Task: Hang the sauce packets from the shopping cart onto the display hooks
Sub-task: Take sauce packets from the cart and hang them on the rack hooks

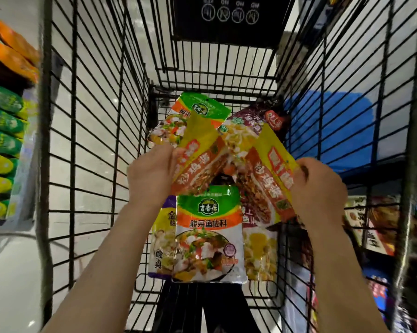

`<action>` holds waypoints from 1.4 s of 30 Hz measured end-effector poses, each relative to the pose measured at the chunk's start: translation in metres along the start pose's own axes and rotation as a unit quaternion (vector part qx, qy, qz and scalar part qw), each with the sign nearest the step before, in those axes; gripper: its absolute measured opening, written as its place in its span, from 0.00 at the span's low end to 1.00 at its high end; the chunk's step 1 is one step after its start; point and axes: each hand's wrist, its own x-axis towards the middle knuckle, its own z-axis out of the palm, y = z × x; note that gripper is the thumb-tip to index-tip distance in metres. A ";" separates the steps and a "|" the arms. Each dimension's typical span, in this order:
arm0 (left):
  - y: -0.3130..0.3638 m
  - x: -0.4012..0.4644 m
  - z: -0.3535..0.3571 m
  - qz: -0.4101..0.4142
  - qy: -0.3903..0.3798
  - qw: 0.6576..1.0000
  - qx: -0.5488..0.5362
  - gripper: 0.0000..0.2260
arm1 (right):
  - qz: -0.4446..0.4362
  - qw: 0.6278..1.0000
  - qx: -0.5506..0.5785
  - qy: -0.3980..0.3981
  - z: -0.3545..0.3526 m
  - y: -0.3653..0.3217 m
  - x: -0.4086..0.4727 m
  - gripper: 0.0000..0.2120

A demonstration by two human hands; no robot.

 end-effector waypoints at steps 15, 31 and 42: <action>0.011 -0.006 -0.002 -0.175 0.009 0.955 -0.238 0.05 | -0.009 1.000 0.015 0.024 0.011 0.001 -0.001 0.10; 0.058 -0.079 -0.118 -0.129 0.048 0.961 -0.238 0.07 | -0.038 0.986 0.145 0.073 -0.079 -0.020 -0.104 0.04; 0.055 -0.151 -0.243 0.197 0.097 0.940 -0.261 0.11 | -0.031 0.953 0.005 0.301 -0.201 -0.056 -0.257 0.05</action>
